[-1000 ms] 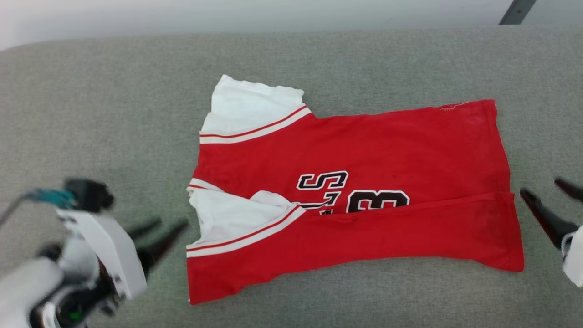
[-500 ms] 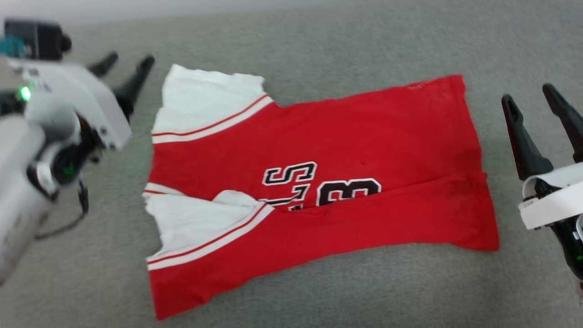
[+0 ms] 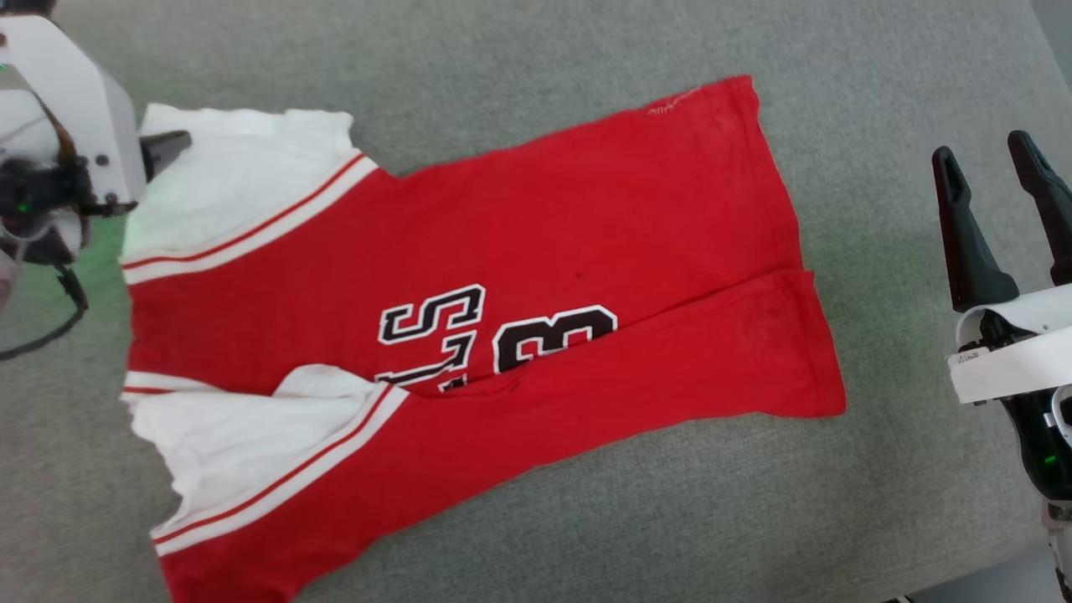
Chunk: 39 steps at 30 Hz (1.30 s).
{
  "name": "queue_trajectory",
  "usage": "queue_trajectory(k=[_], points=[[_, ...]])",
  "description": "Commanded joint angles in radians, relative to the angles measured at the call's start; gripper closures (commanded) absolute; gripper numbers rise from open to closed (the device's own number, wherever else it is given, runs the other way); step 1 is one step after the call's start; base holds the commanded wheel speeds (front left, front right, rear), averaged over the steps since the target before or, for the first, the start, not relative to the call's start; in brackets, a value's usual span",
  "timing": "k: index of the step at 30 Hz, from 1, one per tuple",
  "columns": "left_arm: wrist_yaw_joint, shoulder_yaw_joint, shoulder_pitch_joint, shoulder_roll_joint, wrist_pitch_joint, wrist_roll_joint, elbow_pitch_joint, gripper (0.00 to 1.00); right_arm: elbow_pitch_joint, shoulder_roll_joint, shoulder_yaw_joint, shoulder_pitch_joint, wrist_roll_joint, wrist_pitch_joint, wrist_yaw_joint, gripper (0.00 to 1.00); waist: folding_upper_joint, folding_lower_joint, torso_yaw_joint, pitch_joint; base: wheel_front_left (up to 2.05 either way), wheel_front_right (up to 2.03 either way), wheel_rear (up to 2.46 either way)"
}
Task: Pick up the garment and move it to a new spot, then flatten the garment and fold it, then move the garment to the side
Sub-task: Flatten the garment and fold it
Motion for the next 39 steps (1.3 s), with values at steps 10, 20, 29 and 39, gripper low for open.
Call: queue_trajectory(k=[10,20,29,39], points=[[-0.044,0.001,-0.013,-0.057,0.162,-0.077,0.065,1.0,0.027,-0.033,0.06,-0.086,0.033,0.064,-0.002,0.0,0.0,0.0,-0.032,0.076,0.0,0.0,0.0],[-0.087,-0.004,-0.065,-0.121,0.131,-0.059,0.073,1.0,0.27,-0.11,0.281,-0.443,0.123,0.504,-0.002,0.0,0.0,0.0,0.049,0.113,0.0,0.0,0.0],[-0.11,-0.011,-0.071,-0.164,0.108,-0.066,0.083,1.0,0.474,-0.133,0.439,-0.662,0.23,0.782,-0.002,0.0,0.0,0.0,0.122,0.127,0.0,0.0,0.0],[-0.117,-0.017,-0.052,-0.198,0.062,-0.087,0.037,1.0,0.589,-0.151,0.508,-0.722,0.28,0.786,-0.002,1.0,0.0,0.0,0.159,0.112,0.0,0.0,0.0]])
